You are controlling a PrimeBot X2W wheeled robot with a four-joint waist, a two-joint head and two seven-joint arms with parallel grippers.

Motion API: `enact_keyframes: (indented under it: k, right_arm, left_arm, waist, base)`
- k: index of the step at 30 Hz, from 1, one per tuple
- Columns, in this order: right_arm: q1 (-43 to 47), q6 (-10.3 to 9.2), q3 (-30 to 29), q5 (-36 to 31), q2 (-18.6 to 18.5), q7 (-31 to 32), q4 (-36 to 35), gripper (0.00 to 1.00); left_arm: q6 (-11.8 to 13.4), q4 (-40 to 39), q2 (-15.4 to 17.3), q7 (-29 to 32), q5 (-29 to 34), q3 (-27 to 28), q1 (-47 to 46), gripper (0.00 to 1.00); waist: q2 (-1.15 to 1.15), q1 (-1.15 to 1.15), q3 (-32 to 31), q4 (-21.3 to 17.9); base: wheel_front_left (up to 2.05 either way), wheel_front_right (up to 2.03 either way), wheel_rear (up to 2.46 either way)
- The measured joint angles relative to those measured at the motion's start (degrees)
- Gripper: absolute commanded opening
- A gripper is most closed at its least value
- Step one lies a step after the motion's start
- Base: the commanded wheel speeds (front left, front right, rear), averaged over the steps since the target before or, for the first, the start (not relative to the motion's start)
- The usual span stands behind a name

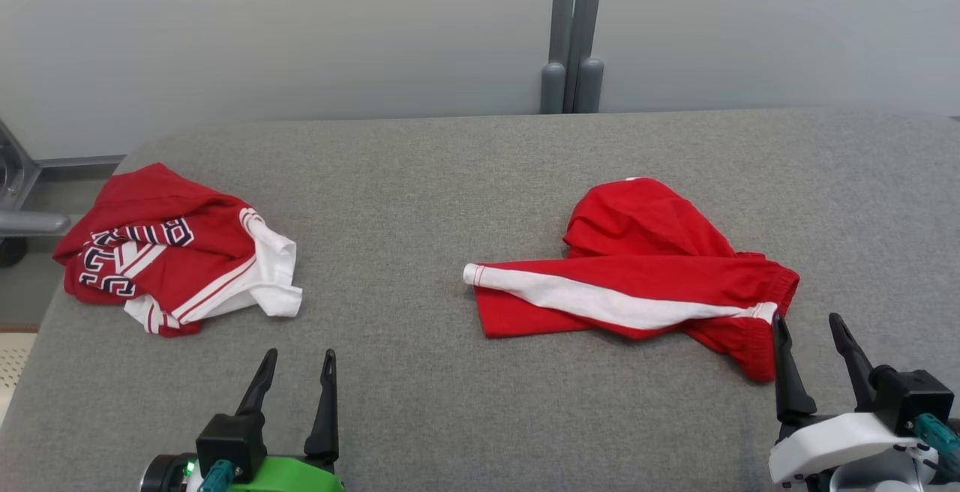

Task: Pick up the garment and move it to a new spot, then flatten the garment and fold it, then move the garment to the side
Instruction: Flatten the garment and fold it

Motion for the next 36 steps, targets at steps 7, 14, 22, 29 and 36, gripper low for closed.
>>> enact_keyframes:
  k: [7, 14, 22, 29, 36]
  right_arm:
    - [-0.7, 0.0, 0.9, -0.4, -0.3, 0.0, 0.9, 1.0]
    - [-2.3, 0.0, 2.8, -0.3, -0.9, 0.0, 1.2, 1.0]
    - [-6.8, 0.0, 4.6, 1.8, -1.4, 0.0, 2.8, 1.0]
    - [-11.6, 0.0, 6.2, 4.0, -1.4, 0.0, 6.2, 1.0]
    - [-13.2, 0.0, 6.2, 8.4, -1.2, 0.0, 9.3, 1.0]
  left_arm:
    - [-0.5, 1.3, 0.0, 0.0, 0.5, -0.1, -1.9, 1.0]
    - [-1.0, 1.9, 0.0, 0.0, 0.3, -0.6, -3.4, 1.0]
    - [-2.3, 3.4, 0.0, 0.0, -0.7, -3.2, -8.7, 1.0]
    - [-3.0, 5.6, 0.0, 0.0, -0.8, -6.7, -15.0, 1.0]
    - [-3.1, 8.2, 0.0, 0.0, -1.9, -8.5, -19.5, 1.0]
  waist:
    - [0.0, 0.0, 0.6, -0.6]
    - [0.0, 0.0, 1.7, -1.4]
    - [0.0, 0.0, 5.5, -2.9]
    - [0.0, 0.0, 10.5, -4.5]
    - [0.0, 0.01, 15.0, -6.0]
  base:
    - [0.0, 0.0, 0.0]
    - [0.0, 0.0, 0.0]
    - [0.0, 0.0, 0.0]
    - [0.0, 0.0, 0.0]
    - [0.0, 0.0, 0.0]
